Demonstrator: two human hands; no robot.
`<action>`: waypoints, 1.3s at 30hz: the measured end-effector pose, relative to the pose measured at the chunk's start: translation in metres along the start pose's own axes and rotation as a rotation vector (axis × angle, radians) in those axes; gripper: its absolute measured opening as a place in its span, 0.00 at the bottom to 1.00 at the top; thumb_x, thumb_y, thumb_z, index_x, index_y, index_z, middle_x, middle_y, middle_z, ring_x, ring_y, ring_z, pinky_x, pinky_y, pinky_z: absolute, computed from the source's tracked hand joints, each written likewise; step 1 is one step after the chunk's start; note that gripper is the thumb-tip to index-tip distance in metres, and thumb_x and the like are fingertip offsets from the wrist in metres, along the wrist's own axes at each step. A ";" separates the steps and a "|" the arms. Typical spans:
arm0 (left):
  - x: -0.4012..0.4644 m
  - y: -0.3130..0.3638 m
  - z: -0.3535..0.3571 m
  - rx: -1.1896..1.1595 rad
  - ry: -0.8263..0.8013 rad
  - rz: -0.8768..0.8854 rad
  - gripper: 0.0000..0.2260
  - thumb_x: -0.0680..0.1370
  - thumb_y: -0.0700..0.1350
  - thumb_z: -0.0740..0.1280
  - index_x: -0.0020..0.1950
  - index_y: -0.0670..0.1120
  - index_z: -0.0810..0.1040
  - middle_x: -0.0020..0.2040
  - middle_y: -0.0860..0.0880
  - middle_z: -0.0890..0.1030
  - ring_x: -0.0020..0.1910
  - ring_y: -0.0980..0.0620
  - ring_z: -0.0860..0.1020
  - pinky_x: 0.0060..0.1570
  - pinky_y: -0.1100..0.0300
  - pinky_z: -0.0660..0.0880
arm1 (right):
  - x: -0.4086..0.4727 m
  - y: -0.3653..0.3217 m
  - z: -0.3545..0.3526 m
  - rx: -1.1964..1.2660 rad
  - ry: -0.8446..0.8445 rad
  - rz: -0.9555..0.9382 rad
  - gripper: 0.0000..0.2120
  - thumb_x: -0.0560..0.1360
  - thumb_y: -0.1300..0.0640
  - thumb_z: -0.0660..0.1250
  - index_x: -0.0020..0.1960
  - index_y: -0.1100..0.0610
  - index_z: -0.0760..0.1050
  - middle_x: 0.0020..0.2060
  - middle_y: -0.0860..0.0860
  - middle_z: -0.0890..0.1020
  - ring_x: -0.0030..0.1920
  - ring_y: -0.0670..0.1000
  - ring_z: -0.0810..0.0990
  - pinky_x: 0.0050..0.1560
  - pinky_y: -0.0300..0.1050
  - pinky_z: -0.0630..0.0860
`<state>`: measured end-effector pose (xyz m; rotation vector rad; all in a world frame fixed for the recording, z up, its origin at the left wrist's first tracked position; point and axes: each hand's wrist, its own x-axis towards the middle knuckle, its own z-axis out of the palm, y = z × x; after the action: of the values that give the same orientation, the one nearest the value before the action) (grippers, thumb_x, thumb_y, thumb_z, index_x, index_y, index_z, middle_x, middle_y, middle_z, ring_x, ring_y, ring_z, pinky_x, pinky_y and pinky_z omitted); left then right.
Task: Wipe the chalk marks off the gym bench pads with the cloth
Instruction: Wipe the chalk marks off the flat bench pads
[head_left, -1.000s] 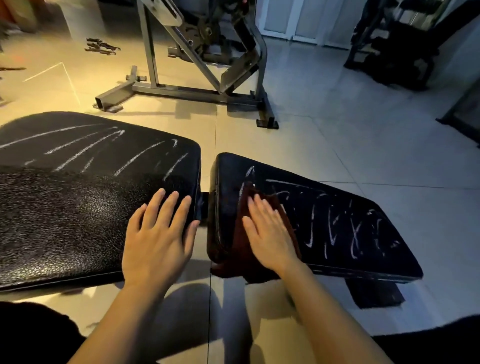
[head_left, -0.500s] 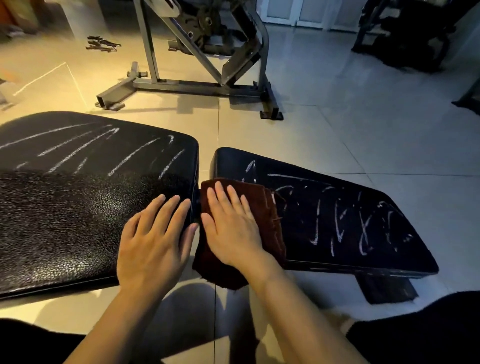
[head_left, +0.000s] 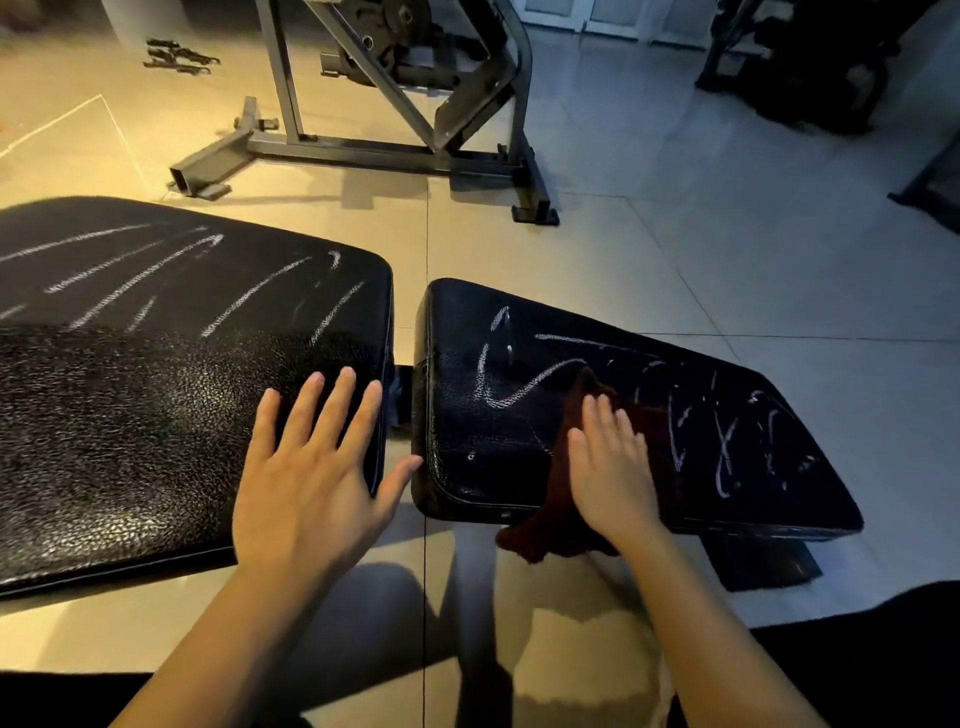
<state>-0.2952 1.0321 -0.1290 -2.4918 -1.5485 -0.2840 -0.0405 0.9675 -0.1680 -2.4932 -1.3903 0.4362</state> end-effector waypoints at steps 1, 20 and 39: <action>0.000 0.001 -0.001 -0.003 0.009 -0.010 0.34 0.77 0.66 0.50 0.74 0.46 0.68 0.73 0.43 0.68 0.74 0.43 0.64 0.74 0.42 0.51 | -0.002 -0.016 0.002 -0.010 0.002 -0.055 0.26 0.84 0.47 0.41 0.79 0.50 0.39 0.78 0.47 0.41 0.78 0.48 0.39 0.77 0.50 0.38; -0.001 0.008 -0.009 -0.036 0.061 -0.059 0.28 0.78 0.59 0.52 0.70 0.45 0.73 0.70 0.43 0.73 0.70 0.42 0.70 0.73 0.42 0.53 | 0.002 0.006 0.003 0.018 0.016 -0.084 0.27 0.83 0.43 0.44 0.79 0.49 0.42 0.79 0.46 0.45 0.77 0.45 0.41 0.76 0.46 0.38; -0.002 0.010 -0.007 -0.019 0.041 -0.056 0.26 0.80 0.57 0.53 0.71 0.45 0.72 0.71 0.43 0.72 0.71 0.42 0.68 0.72 0.44 0.55 | -0.020 -0.089 0.010 0.111 0.018 -0.429 0.26 0.83 0.42 0.45 0.79 0.46 0.46 0.78 0.42 0.47 0.77 0.40 0.40 0.75 0.41 0.35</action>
<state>-0.2879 1.0244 -0.1232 -2.4442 -1.6090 -0.3576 -0.1242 0.9965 -0.1428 -2.0283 -1.7794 0.3838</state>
